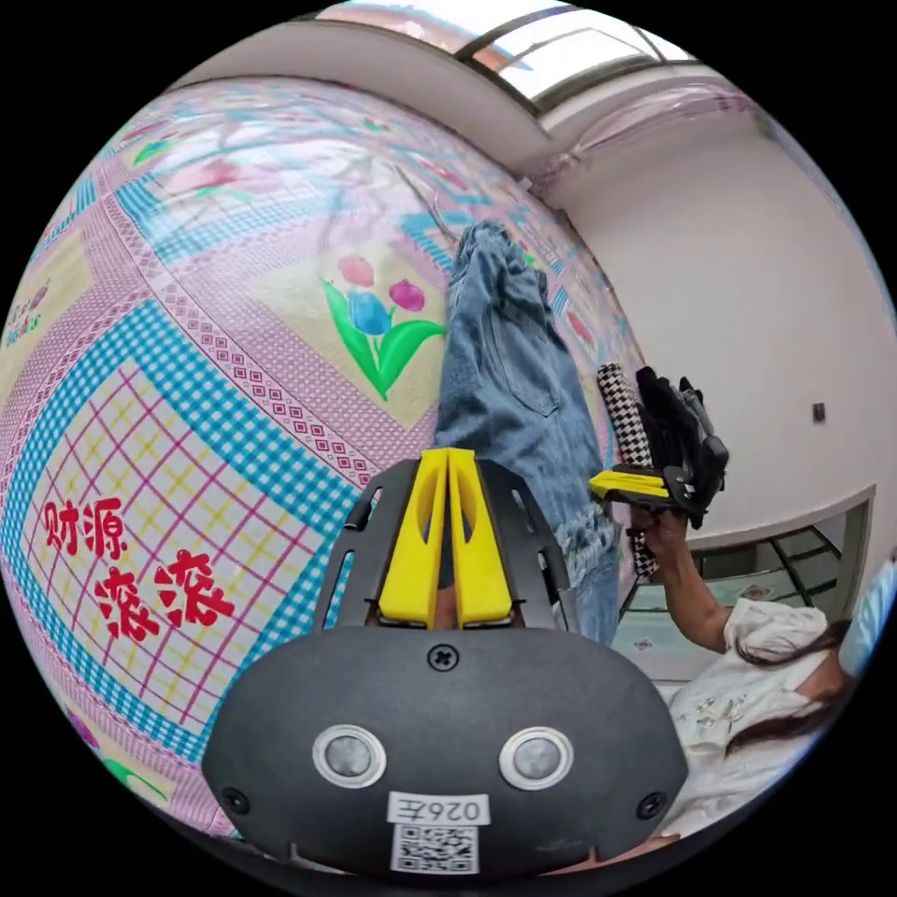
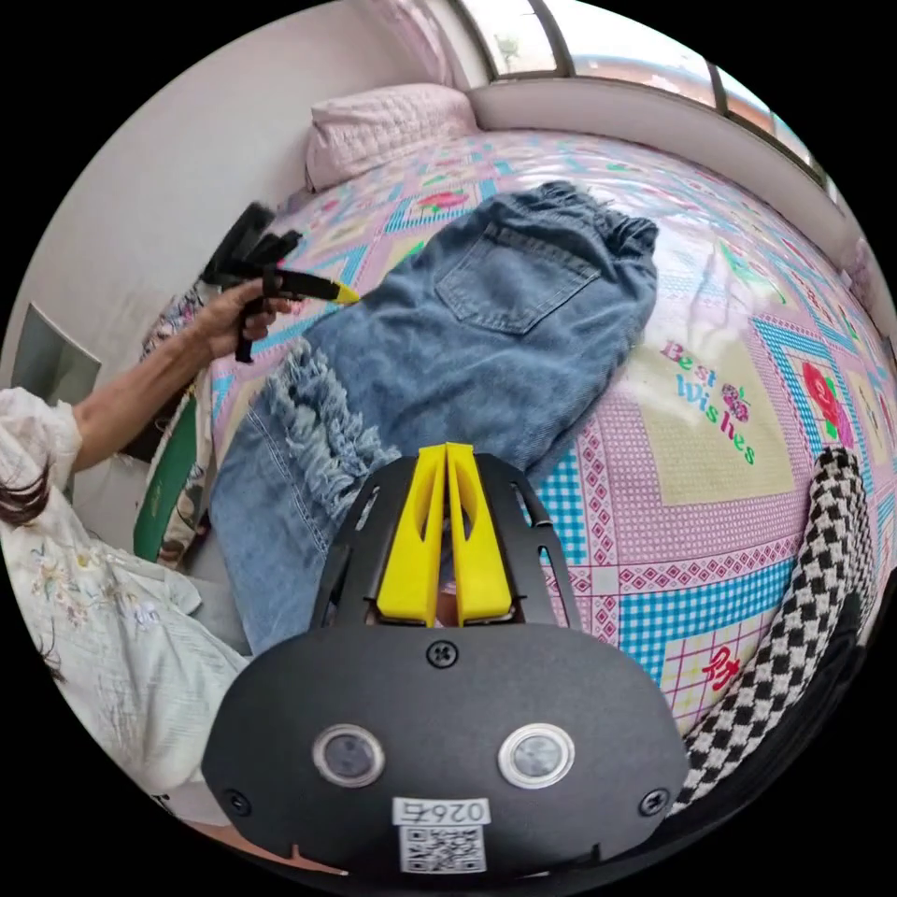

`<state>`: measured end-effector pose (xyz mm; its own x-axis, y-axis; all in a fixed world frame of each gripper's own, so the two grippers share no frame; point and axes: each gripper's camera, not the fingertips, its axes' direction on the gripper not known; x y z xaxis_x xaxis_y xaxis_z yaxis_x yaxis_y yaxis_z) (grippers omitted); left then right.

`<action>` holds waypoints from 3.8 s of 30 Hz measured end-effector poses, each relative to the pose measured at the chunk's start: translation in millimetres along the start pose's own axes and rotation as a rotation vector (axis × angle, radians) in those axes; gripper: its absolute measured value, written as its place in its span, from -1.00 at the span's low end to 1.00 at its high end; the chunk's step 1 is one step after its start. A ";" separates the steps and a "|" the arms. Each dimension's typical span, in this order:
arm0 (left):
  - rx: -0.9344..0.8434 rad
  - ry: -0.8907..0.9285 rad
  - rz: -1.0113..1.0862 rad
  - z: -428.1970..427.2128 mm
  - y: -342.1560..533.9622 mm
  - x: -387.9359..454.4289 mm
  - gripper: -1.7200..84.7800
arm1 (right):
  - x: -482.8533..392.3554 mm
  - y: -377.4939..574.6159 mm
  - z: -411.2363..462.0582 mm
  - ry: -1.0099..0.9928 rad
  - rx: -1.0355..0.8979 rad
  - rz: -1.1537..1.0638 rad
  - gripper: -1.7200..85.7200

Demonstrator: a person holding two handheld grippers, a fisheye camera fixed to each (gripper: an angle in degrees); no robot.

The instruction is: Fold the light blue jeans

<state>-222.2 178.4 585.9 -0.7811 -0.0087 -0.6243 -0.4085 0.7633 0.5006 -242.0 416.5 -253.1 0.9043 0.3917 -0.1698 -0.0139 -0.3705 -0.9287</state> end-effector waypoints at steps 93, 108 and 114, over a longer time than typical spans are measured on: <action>-0.094 0.826 0.246 -262.3 250.5 -79.1 -0.82 | 43.3 394.5 -284.5 -0.690 0.511 0.504 -0.92; 0.077 0.877 -0.045 -193.9 -57.3 -186.6 -0.81 | 277.9 120.1 -225.9 -0.725 0.413 0.652 -0.90; 0.104 0.915 -0.233 -121.2 -116.7 -243.9 -0.77 | 359.8 48.4 -137.7 -0.841 0.316 0.765 -0.78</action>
<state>-41.2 13.1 752.4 -0.7702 -0.6369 0.0325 -0.5910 0.7320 0.3389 141.4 423.5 -313.8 0.0510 0.6336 -0.7720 -0.6423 -0.5711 -0.5112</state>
